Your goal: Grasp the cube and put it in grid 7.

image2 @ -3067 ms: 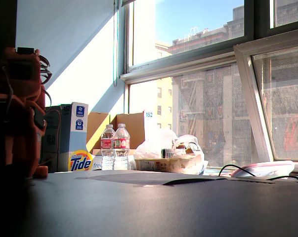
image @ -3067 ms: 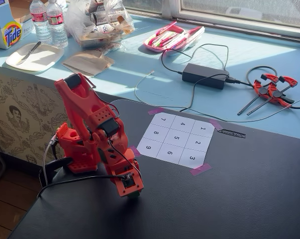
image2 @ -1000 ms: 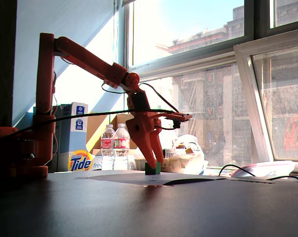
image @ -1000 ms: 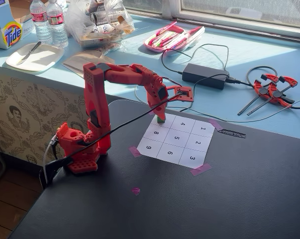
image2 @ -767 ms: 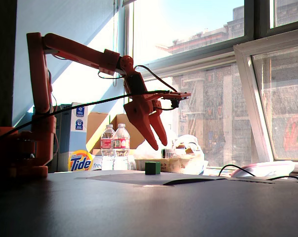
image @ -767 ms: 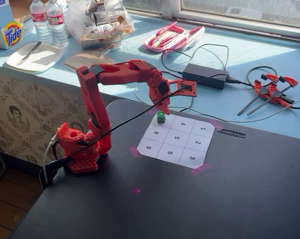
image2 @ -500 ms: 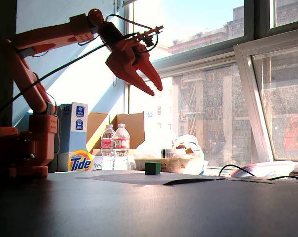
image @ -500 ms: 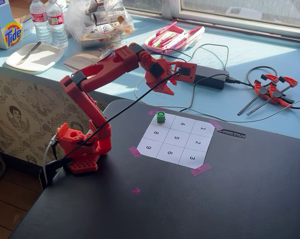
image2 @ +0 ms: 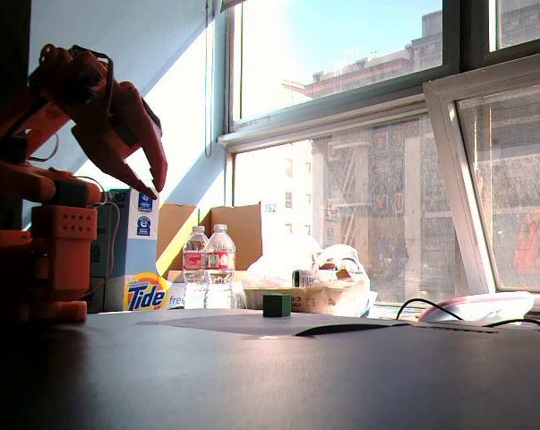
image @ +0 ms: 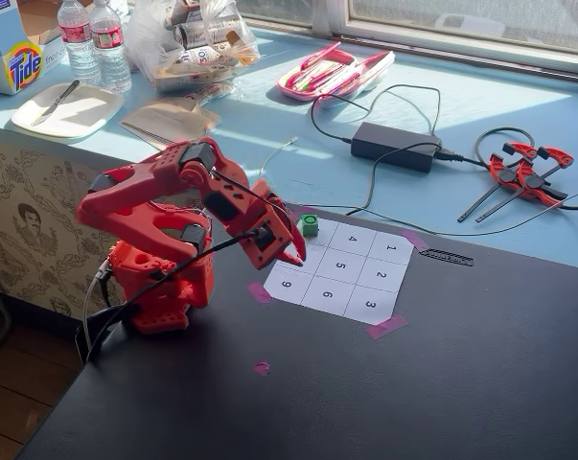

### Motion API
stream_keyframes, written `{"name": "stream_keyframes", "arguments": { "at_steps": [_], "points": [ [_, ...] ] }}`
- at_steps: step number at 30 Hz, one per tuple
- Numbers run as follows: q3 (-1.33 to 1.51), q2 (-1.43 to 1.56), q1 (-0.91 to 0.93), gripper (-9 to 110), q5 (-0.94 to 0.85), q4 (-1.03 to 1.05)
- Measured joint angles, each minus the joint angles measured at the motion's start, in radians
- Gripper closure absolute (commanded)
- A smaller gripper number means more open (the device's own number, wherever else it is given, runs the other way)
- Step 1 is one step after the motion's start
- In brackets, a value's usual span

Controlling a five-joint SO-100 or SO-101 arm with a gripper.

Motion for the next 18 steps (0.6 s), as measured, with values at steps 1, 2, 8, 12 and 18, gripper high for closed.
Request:
{"name": "stream_keyframes", "arguments": {
  "at_steps": [1,2,8,12,18],
  "points": [
    [0.051,0.038,0.009,101,0.021,-0.009],
    [0.1,0.074,0.015,101,0.04,-0.021],
    [0.35,0.19,0.071,101,0.114,-0.115],
    [0.489,0.238,0.094,101,0.138,-0.187],
    [0.604,0.295,0.094,101,0.146,-0.245]
  ]
}}
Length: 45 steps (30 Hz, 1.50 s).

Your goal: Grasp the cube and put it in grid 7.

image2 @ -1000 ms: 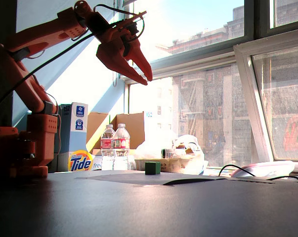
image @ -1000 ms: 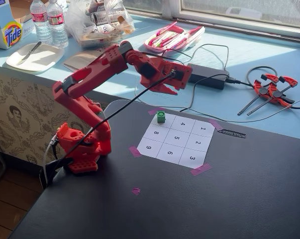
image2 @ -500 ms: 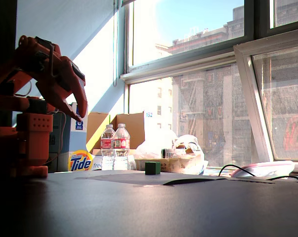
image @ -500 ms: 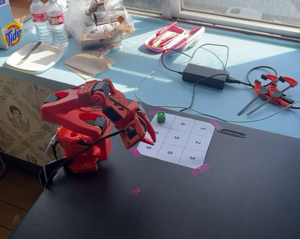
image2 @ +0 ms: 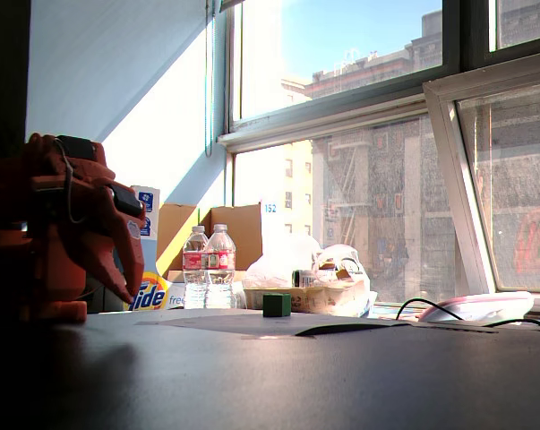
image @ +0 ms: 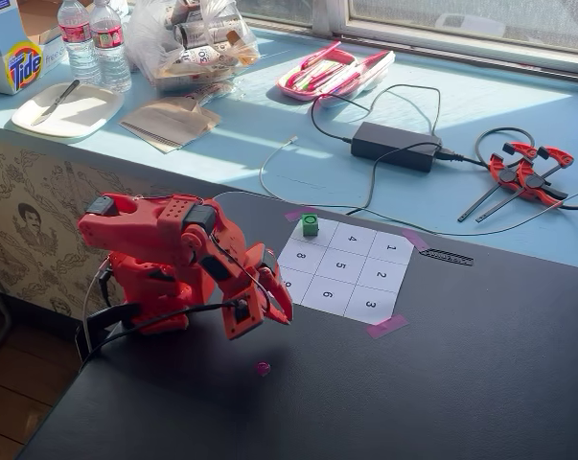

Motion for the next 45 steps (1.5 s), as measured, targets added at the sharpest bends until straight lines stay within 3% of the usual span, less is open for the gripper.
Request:
{"name": "stream_keyframes", "arguments": {
  "at_steps": [45],
  "points": [
    [0.008,0.0,-0.009,101,0.017,-0.031]
  ]
}}
